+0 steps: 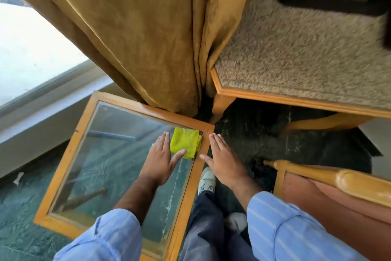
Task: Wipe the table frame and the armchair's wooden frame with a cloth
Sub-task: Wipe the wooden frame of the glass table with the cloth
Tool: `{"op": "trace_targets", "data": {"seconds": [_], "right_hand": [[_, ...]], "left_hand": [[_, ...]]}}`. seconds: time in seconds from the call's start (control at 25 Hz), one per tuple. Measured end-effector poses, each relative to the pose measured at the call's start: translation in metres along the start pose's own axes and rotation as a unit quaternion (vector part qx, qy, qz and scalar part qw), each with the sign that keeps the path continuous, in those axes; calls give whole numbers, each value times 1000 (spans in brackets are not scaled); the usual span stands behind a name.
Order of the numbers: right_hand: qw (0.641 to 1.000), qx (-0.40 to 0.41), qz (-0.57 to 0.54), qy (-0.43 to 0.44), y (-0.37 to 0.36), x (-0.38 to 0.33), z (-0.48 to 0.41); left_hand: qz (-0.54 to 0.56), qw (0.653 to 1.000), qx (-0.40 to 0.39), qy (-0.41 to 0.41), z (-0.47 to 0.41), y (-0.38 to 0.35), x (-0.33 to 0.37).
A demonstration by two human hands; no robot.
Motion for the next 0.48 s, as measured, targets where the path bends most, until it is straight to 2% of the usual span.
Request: {"op": "trace_targets", "data": {"seconds": [0.16,0.32,0.48], "right_hand": [[998,-31,-45,-36,-51,22,-72],[994,-28,-91,-54,-83,30,-122],[991,-1,-113,-78,-96,39,-142]], "left_hand": [[80,995,-23,54,-49,-52,-32],[148,977,57,143,-80,-72,-65],[195,959,98,179,-96,-86,-79]]}}
Point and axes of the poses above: each hand's wrist, its own z-axis away from the middle knuckle, its own y-axis out of the back of the hand, x = y × z, the point moved 10 cm from there along -z, towards the middle knuckle, and after that the axes turned 2 degrees about -z, right-handed, at the moved point
